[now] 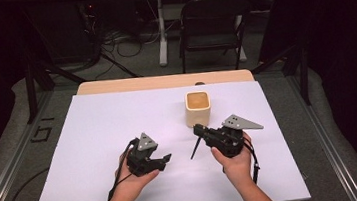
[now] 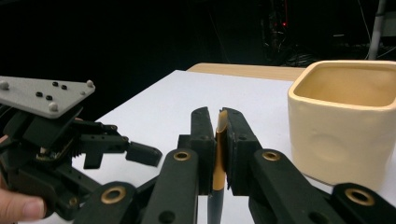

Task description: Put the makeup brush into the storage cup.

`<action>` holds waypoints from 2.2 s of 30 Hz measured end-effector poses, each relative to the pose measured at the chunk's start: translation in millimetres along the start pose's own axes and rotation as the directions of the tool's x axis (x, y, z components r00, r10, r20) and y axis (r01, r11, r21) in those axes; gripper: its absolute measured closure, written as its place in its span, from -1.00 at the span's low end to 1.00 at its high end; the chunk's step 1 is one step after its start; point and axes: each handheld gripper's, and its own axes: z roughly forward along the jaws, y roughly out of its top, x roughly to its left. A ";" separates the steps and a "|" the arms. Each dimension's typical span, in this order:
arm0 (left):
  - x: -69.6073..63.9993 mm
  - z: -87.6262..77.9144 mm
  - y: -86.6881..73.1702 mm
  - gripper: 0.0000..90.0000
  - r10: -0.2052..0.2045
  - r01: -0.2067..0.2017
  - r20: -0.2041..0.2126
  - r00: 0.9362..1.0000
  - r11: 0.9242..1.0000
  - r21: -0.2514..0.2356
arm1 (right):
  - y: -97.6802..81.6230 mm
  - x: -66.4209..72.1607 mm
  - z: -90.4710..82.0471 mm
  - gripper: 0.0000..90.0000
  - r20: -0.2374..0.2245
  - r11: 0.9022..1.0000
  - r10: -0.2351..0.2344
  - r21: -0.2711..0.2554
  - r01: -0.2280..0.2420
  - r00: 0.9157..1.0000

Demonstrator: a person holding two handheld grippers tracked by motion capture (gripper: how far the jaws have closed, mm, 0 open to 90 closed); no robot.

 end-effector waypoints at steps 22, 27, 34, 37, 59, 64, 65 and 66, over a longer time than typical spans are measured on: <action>43.3 -28.8 -27.2 -0.19 -0.108 0.099 -0.114 0.988 0.992 -0.081 | -1.7 -0.2 0.6 0.86 0.016 1.000 -0.025 0.012 0.024 1.000; 49.9 -36.0 -34.5 -0.19 -0.122 0.112 -0.129 0.984 0.990 -0.084 | -1.6 -0.7 -0.2 0.86 0.023 0.999 -0.028 0.019 0.027 0.999; 55.6 -42.5 -42.0 -0.30 -0.159 0.147 -0.129 0.979 0.984 -0.101 | -1.6 -1.3 -0.6 0.86 0.029 0.999 -0.033 0.020 0.033 0.999; 56.3 -42.7 -44.7 -0.34 -0.154 0.141 -0.127 0.980 0.985 -0.102 | -1.6 -1.7 -0.8 0.86 0.029 0.999 -0.032 0.016 0.032 0.999; 61.9 -44.3 -55.2 -0.42 -0.175 0.160 -0.130 0.976 0.980 -0.117 | 3.9 -1.8 0.1 0.86 0.043 0.998 -0.058 0.027 0.057 0.997; 64.5 -47.0 -55.8 -0.42 -0.180 0.164 -0.138 0.974 0.979 -0.123 | 17.2 -2.7 1.6 0.86 0.059 0.996 -0.088 0.037 0.086 0.994; 64.4 -47.5 -56.0 -0.42 -0.182 0.165 -0.139 0.973 0.979 -0.123 | 21.8 -3.7 2.2 0.86 0.062 0.996 -0.086 0.034 0.084 0.994; 64.5 -47.9 -56.1 -0.42 -0.184 0.167 -0.139 0.973 0.978 -0.125 | 24.8 -4.7 2.1 0.86 0.066 0.996 -0.088 0.037 0.086 0.994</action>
